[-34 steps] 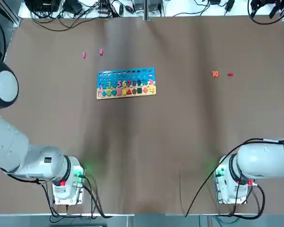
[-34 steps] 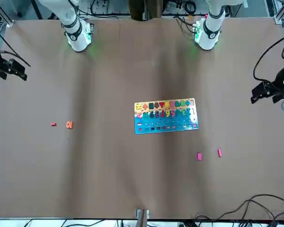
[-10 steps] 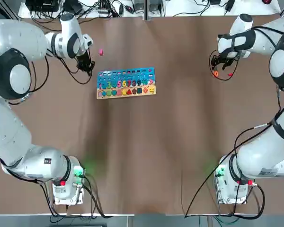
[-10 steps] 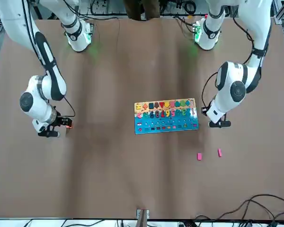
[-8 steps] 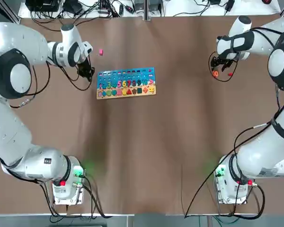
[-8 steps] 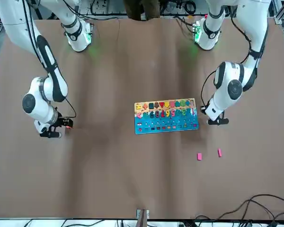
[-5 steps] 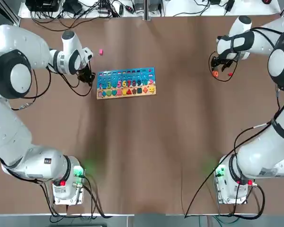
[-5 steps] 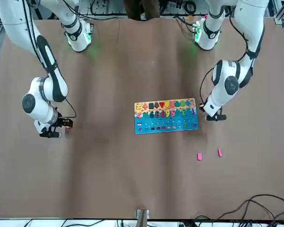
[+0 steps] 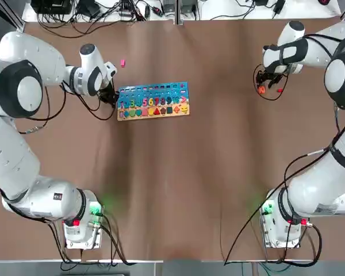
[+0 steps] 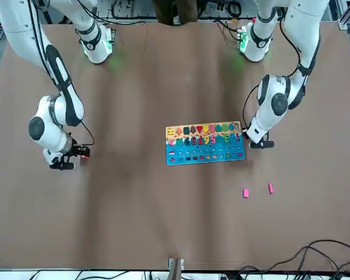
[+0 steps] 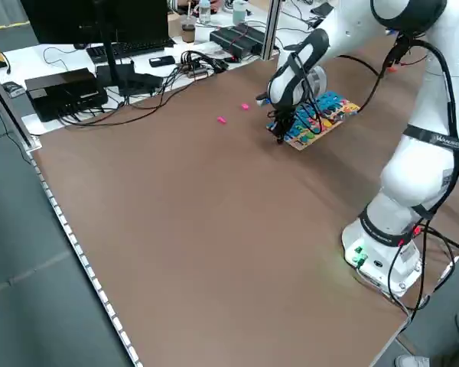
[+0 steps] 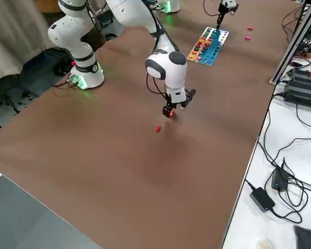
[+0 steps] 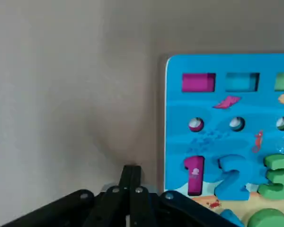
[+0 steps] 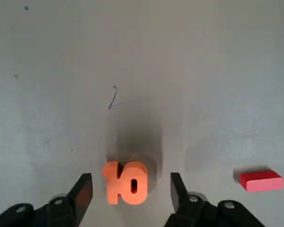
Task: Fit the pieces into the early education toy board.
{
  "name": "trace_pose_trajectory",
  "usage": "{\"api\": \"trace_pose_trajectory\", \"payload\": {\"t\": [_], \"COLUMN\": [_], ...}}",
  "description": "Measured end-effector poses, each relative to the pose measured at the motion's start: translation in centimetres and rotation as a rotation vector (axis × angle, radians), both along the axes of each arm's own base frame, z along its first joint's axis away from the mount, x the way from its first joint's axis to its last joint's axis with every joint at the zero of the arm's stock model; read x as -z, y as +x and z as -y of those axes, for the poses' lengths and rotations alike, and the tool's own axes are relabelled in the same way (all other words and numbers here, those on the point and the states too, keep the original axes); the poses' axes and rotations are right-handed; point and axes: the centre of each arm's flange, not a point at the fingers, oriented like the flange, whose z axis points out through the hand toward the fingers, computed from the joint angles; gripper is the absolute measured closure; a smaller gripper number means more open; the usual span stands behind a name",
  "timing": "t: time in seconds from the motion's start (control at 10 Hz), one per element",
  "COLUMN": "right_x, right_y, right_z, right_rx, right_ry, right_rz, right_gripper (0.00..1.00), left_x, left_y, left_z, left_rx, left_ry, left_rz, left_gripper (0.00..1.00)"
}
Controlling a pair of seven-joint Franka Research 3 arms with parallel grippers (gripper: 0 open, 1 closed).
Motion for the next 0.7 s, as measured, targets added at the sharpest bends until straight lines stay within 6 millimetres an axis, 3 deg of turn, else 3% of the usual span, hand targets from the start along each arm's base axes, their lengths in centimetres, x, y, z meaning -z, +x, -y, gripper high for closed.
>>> {"api": "trace_pose_trajectory", "payload": {"t": [0.3,0.7], "right_x": [1.1,1.1], "right_y": [-0.2,-0.2], "right_z": [0.1,0.1], "right_rx": [0.002,0.002], "right_ry": [-0.001,0.000], "right_rz": [-0.008,-0.011], "right_gripper": [0.27,0.32], "left_x": [0.0,0.0], "left_y": [0.0,0.1], "left_z": [0.1,1.5], "left_rx": [-0.009,-0.017], "left_ry": [0.003,-0.004], "left_rz": [0.003,0.033], "left_gripper": [0.99,0.99]}}
